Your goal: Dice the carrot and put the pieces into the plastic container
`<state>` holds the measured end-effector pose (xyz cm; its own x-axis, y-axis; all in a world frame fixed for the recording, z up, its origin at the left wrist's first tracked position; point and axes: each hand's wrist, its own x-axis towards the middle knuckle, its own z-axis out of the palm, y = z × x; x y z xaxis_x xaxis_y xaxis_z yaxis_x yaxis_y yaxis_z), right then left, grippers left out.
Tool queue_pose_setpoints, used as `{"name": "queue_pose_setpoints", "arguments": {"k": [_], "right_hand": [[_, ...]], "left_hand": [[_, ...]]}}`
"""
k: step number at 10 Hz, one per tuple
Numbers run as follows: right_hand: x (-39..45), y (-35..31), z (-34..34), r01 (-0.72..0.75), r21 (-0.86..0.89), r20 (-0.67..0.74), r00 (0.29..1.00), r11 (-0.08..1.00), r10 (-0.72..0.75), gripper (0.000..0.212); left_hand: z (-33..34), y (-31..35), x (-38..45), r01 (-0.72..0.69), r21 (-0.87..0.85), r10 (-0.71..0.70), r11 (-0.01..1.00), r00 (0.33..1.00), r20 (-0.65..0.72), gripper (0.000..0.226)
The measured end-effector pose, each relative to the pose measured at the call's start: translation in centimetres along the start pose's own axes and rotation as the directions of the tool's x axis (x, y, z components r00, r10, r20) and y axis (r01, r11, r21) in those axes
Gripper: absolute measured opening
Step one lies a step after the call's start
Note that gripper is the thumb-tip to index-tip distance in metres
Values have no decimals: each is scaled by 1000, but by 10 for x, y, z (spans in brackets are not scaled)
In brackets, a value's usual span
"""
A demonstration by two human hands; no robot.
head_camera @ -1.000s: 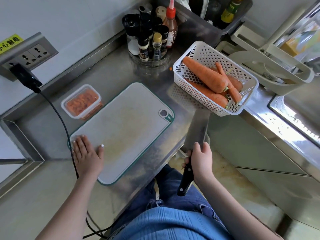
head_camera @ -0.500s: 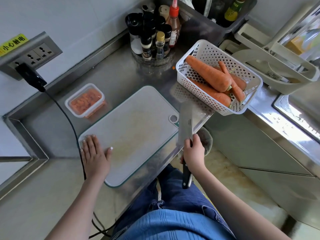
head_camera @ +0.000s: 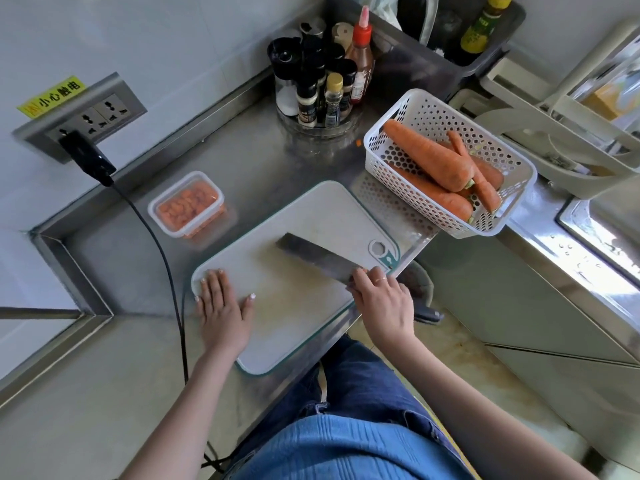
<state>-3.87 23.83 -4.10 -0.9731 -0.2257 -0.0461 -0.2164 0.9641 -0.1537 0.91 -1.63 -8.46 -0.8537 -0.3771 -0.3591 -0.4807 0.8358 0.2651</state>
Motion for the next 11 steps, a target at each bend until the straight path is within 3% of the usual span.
{"name": "queue_pose_setpoints", "arguments": {"k": [1, 2, 3, 4, 5, 6, 7, 8, 9, 10, 11], "right_hand": [[10, 6, 6, 123, -70, -38, 991, 990, -126, 45], [17, 8, 12, 249, -77, -44, 967, 966, -253, 41], [23, 7, 18, 276, 8, -60, 959, 961, -275, 41], [31, 5, 23, 250, 139, -32, 968, 958, -248, 36], [48, 5, 19, 299, 230, 69, 944, 926, -322, 36], [64, 8, 12, 370, 278, 218, 875, 887, -433, 38], [67, 12, 4, 401, 322, 244, 840, 858, -484, 38], [65, 15, 6, 420, 262, 213, 853, 869, -476, 37], [66, 6, 6, 290, 281, 243, 901, 915, -360, 43], [71, 1, 8, 281, 396, 243, 886, 874, -395, 52], [79, 3, -7, 48, 619, 279, 919, 784, -277, 42]], "left_hand": [[-4, 5, 0, 16, -175, -21, 984, 1000, -23, 63], [-7, 14, -5, -111, -222, 73, 969, 983, -170, 57], [-6, 23, -10, -352, -13, 341, 936, 914, -221, 55], [1, 29, -14, -522, 140, 535, 841, 842, -73, 52], [6, 32, -20, -506, 125, 514, 854, 856, -47, 42], [9, 31, -22, -469, 76, 475, 880, 874, -104, 37], [9, 34, -23, -487, 29, 485, 873, 861, -157, 44], [8, 40, -27, -449, 67, 454, 891, 874, -174, 53], [11, 40, -29, -396, 63, 398, 916, 880, -261, 52], [13, 36, -31, -401, 14, 385, 916, 868, -314, 43], [-3, 37, -29, -362, -130, 283, 923, 868, -408, 17]]}}
